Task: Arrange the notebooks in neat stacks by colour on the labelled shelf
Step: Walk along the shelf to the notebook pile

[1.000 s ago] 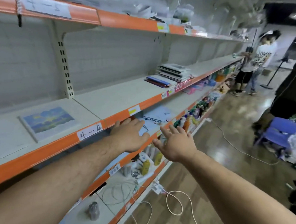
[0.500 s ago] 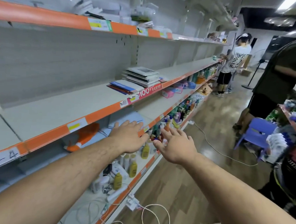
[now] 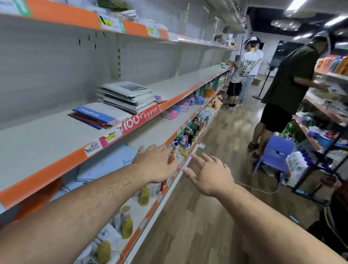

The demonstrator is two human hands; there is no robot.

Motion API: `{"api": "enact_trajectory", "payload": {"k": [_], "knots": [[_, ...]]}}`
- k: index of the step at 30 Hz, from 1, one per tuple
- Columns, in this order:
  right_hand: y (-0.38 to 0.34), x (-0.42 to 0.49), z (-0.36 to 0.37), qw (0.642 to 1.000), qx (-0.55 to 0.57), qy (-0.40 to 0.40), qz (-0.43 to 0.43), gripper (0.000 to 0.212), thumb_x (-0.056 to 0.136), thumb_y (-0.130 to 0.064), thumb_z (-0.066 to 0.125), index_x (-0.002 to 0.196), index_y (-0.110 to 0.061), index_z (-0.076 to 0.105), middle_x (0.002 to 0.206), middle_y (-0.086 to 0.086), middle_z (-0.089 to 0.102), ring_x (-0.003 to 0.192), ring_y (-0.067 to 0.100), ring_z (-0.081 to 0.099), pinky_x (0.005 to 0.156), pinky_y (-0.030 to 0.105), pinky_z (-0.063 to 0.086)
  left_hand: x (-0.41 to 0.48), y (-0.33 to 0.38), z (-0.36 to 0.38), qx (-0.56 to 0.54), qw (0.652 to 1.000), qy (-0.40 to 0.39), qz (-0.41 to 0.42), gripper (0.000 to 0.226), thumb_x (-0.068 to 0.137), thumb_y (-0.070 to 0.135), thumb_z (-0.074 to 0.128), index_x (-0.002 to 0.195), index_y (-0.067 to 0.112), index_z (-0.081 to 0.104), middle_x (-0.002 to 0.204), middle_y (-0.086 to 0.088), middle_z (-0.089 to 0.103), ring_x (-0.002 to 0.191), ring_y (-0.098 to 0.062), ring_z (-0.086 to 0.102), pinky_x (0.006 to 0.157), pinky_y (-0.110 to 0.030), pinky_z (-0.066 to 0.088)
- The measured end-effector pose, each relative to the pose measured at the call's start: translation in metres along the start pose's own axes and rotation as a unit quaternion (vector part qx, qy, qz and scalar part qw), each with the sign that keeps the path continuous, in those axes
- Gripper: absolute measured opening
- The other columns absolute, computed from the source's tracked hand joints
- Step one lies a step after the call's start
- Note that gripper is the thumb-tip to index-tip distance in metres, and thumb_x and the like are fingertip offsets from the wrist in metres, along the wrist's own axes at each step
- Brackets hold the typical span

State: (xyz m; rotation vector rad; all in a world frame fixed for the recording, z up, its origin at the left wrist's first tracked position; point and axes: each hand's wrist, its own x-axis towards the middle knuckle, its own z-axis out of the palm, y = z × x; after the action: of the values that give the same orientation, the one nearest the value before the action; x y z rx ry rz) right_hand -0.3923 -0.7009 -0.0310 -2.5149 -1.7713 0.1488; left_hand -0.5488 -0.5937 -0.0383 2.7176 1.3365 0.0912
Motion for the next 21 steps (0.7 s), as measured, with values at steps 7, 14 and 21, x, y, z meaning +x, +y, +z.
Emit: {"api": "enact_trajectory", "payload": {"k": [7, 14, 21], "knots": [[0.008, 0.107, -0.012, 1.000, -0.003, 0.008, 0.016, 0.075, 0.092, -0.076, 0.026, 0.156, -0.039, 0.018, 0.165, -0.003, 0.016, 0.151, 0.025, 0.014, 0.120, 0.047, 0.018, 0.109, -0.017, -0.013, -0.008, 1.000, -0.001, 0.025, 0.069, 0.097, 0.061, 0.023, 0.156, 0.026, 0.024, 0.162, -0.001, 0.026, 0.148, -0.024, 0.023, 0.119, -0.052, 0.017], [0.026, 0.200, -0.019, 1.000, 0.001, 0.005, -0.003, 0.075, 0.092, -0.076, 0.025, 0.156, -0.037, 0.018, 0.165, -0.002, 0.018, 0.150, 0.026, 0.016, 0.120, 0.048, 0.021, 0.201, -0.027, -0.007, -0.020, 1.000, 0.000, 0.015, 0.071, 0.095, 0.063, 0.024, 0.157, 0.028, 0.022, 0.164, 0.001, 0.022, 0.150, -0.022, 0.018, 0.121, -0.052, 0.014], [0.067, 0.317, -0.020, 0.998, 0.016, -0.008, -0.059, 0.076, 0.091, -0.077, 0.026, 0.157, -0.038, 0.018, 0.165, -0.002, 0.017, 0.151, 0.028, 0.016, 0.120, 0.051, 0.023, 0.296, -0.020, 0.001, 0.001, 0.999, 0.005, -0.045, 0.070, 0.097, 0.064, 0.024, 0.157, 0.028, 0.021, 0.164, 0.000, 0.022, 0.150, -0.023, 0.019, 0.121, -0.052, 0.015]]}}
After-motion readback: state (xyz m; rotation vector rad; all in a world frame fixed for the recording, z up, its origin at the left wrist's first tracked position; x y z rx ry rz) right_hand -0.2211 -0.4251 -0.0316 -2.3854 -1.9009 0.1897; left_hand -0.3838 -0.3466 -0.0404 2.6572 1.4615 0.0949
